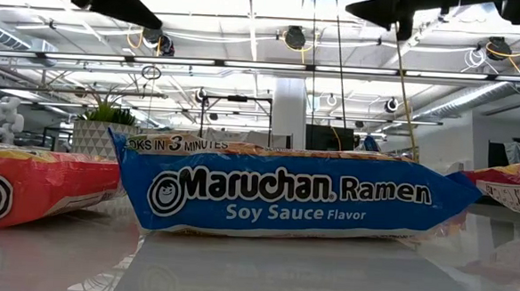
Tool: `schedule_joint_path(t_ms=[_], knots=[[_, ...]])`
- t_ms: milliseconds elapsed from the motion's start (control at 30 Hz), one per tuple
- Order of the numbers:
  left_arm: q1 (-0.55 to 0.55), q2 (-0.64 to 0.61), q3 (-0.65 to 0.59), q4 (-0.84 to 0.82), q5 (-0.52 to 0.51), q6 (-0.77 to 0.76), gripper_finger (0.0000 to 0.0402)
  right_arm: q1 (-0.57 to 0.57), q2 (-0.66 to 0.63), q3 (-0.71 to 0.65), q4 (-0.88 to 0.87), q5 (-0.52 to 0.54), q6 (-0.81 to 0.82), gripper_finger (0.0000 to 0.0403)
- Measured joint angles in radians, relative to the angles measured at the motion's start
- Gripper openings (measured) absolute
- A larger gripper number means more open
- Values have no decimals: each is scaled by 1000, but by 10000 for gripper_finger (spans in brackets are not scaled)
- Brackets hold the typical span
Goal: Sort Maruchan noodles
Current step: Put the top blue noodle pack into the white bin
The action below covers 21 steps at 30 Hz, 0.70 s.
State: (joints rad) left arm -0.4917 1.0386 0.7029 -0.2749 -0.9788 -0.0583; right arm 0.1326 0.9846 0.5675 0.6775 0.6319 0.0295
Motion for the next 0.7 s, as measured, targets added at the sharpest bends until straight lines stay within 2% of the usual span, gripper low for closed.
schedule_joint_path(t_ms=[133, 267, 333, 400, 567, 700], knots=[[1, 31, 0, 44, -104, 51, 250, 0, 0, 0, -7, 25, -12, 200], [15, 69, 0, 95, -84, 63, 250, 0, 1, 1, -50, 29, -5, 200], [30, 85, 0, 120, -30, 63, 250, 7, 1, 1, -59, 30, 23, 200], [52, 102, 0, 136, 68, 62, 250, 21, 2, 14, -95, 52, 46, 200], [116, 158, 0, 153, 330, 35, 250, 84, 39, 158, -375, 168, 157, 200], [154, 207, 0, 149, 397, 32, 250, 130, 118, 278, -516, 179, 190, 200]])
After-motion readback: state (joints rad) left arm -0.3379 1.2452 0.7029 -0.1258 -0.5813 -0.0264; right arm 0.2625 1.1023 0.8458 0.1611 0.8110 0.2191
